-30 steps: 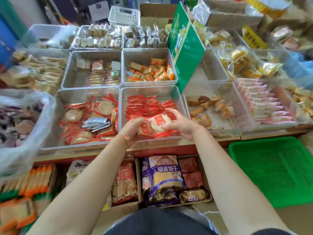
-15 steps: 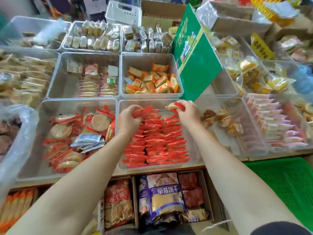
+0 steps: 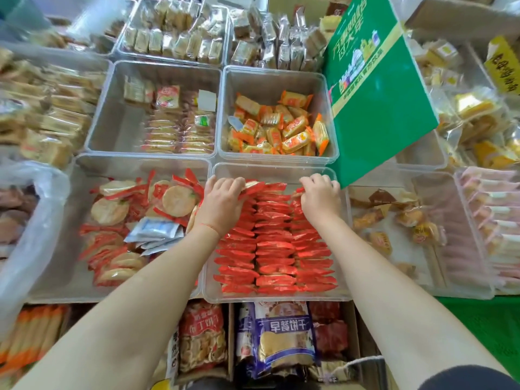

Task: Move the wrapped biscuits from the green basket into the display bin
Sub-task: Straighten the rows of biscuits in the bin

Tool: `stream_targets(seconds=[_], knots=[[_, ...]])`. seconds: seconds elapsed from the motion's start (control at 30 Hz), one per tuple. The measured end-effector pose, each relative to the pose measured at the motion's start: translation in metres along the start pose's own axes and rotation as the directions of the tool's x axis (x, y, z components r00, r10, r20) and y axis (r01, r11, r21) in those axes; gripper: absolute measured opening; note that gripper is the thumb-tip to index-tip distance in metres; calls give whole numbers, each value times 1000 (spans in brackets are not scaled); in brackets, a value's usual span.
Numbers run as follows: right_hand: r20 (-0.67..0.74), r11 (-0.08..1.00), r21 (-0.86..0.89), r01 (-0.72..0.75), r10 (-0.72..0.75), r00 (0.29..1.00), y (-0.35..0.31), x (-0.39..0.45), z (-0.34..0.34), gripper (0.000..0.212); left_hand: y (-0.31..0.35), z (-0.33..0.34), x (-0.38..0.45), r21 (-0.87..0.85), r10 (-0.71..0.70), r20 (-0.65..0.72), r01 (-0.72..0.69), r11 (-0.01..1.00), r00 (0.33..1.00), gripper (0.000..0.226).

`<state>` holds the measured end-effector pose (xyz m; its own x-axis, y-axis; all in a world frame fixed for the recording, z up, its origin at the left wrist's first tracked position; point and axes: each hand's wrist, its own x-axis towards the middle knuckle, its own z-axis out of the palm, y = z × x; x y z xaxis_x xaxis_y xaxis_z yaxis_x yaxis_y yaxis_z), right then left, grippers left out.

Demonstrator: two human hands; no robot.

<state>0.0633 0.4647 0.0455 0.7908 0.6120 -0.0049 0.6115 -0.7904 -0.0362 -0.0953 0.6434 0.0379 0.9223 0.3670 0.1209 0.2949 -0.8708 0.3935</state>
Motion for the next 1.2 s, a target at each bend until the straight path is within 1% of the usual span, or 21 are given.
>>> stream_targets(seconds=[0.07, 0.13, 0.2, 0.23, 0.27, 0.33, 0.37, 0.4, 0.43, 0.5, 0.57, 0.67, 0.77, 0.9, 1.0, 1.13, 1.2], knots=[[-97, 993, 109, 33, -22, 995, -12, 3, -5, 28, -1, -1, 2, 17, 0, 2, 0, 1000, 1000, 28], [-115, 959, 239, 154, -130, 985, -32, 7, -12, 33, 0, -1, 2, 15, 6, -13, -6, 1000, 1000, 31], [-66, 906, 324, 274, -267, 961, -56, 8, -19, 45, -1, -1, 2, 3, 13, -15, -13, 1000, 1000, 35], [-26, 888, 339, 309, -320, 947, -67, 9, -22, 48, -1, -1, 2, -2, 11, -9, -11, 1000, 1000, 38], [19, 878, 347, 330, -359, 933, -77, 9, -22, 47, -1, -1, 3, -8, 2, -2, -2, 1000, 1000, 41], [74, 876, 352, 330, -378, 923, -87, 11, -20, 35, -1, -1, 3, -27, -33, 5, 33, 999, 999, 40], [56, 878, 359, 316, -359, 932, -87, 12, -19, 30, -1, -1, 4, -53, -56, -6, 56, 997, 998, 36], [10, 879, 370, 300, -327, 945, -85, 14, -19, 26, -1, -2, 4, -84, -77, -25, 74, 994, 997, 32], [-46, 878, 387, 280, -285, 957, -79, 16, -20, 24, -1, -2, 4, -101, -86, -46, 81, 992, 995, 33], [-137, 866, 450, 216, -172, 975, -62, 18, -27, 18, -2, 0, 3, -84, -90, -44, 86, 993, 995, 48], [-139, 837, 535, 113, -44, 989, -42, 18, -35, 16, -3, 2, 3, -39, -87, -10, 87, 995, 996, 60], [-52, 793, 606, -58, 113, 992, -18, 17, -43, 18, -3, 4, 3, 57, -58, 34, 56, 997, 998, 64], [-19, 813, 567, -133, 175, 984, -5, 19, -45, 27, -2, 4, 4, 124, -56, 60, 49, 991, 997, 63], [-70, 873, 453, -183, 239, 969, 4, 22, -43, 34, -2, 4, 4, 148, -56, 59, 47, 988, 997, 60], [-109, 940, 298, -164, 204, 973, 7, 20, -40, 34, -2, 3, 4, 157, -57, 69, 46, 987, 996, 59], [-209, 977, 183, -108, 146, 967, 9, 16, -39, 32, -1, 3, 4, 172, -57, 75, 44, 984, 996, 57], [-209, 989, 113, -98, 120, 971, 10, 15, -37, 32, 0, 3, 4, 178, -60, 76, 46, 983, 995, 56]])
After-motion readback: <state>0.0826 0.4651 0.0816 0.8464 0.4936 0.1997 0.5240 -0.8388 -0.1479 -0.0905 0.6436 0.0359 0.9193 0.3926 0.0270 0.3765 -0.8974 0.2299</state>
